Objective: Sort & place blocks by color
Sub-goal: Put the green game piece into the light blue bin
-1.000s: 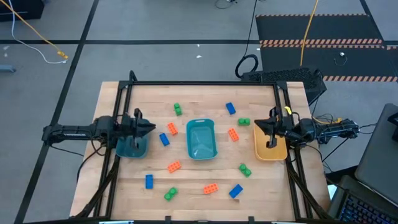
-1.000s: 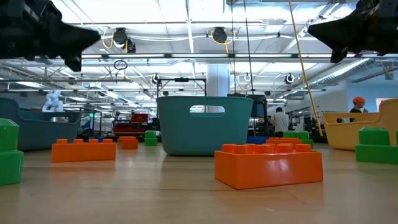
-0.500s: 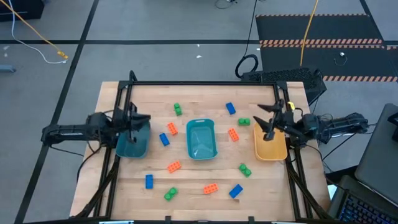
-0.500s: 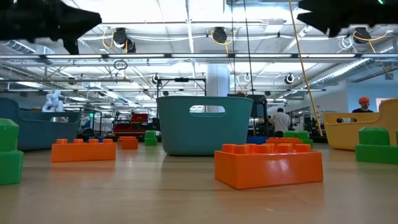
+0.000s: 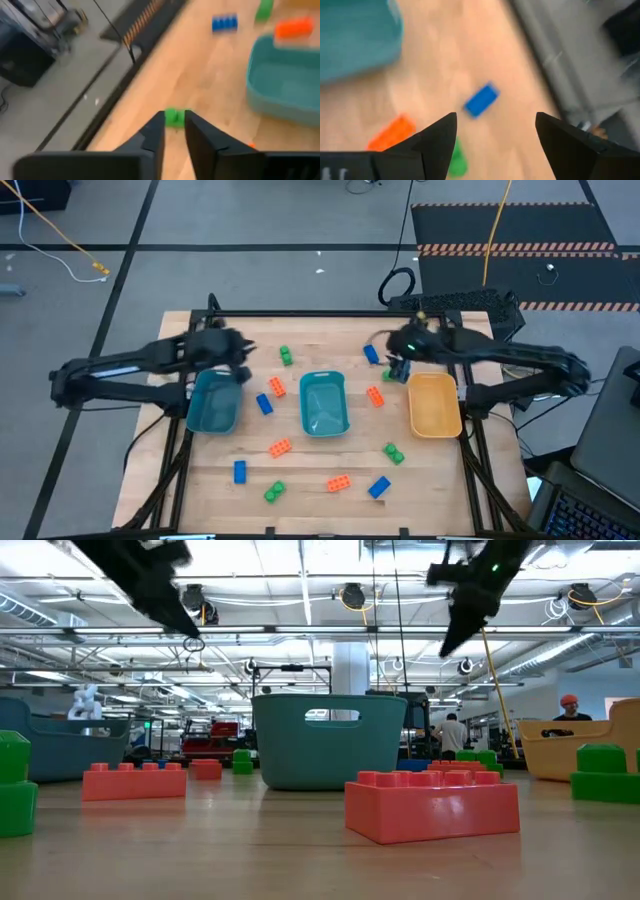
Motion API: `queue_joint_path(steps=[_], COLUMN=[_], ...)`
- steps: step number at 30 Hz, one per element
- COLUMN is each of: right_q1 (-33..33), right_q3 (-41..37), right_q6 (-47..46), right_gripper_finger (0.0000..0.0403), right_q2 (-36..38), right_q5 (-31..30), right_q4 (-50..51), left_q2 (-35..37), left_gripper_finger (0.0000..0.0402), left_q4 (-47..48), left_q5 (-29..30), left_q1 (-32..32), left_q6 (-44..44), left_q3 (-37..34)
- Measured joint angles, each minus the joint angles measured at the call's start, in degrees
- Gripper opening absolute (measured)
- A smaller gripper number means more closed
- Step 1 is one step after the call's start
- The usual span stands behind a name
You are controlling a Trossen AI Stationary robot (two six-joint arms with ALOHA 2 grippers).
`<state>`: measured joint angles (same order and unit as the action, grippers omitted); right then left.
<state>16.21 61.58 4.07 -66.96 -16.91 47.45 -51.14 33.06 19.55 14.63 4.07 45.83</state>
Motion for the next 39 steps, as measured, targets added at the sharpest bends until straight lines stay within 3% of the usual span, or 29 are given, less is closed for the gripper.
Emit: queue_joint_path(steps=[3, 8, 13, 17, 21, 29, 39], right_q1=[3.4, 5.7, 6.0, 6.0, 5.9, 6.0, 6.6], right_q3=[1.8, 1.3, 1.4, 1.2, -1.5, -7.7, -15.2], right_q6=[2.1, 5.4, 7.1, 7.8, 7.8, 7.6, 8.6], right_gripper_finger=[0.0263, 0.0263, 0.0263, 0.0266, 0.0287, 0.0338, 0.0338], right_q2=[-7.1, -14.0, -16.4, -18.0, -19.4, -18.7, -19.3], right_q5=[5.3, 6.5, 6.7, 9.8, 12.3, 11.0, 10.9], right_q4=[6.5, 9.6, 6.0, 4.0, 2.6, -2.3, -11.3], left_q2=[-7.6, -15.5, -18.0, -18.2, -18.2, -18.2, -18.2], left_gripper_finger=[0.0145, 0.0244, 0.0315, 0.0347, 0.0357, 0.0341, 0.0312], left_q4=[0.3, -1.7, -5.8, -6.7, -6.8, -6.9, -12.9], left_q5=[0.0, 0.0, 0.0, -0.1, -0.2, -0.3, -0.3], left_q1=[1.9, 4.8, 7.5, 8.7, 8.7, 8.1, 6.6], left_q6=[1.8, 4.0, 6.1, 5.8, 4.5, 2.4, -0.4], left_q3=[1.4, 2.7, 2.8, 2.8, 2.8, 2.8, 2.8])
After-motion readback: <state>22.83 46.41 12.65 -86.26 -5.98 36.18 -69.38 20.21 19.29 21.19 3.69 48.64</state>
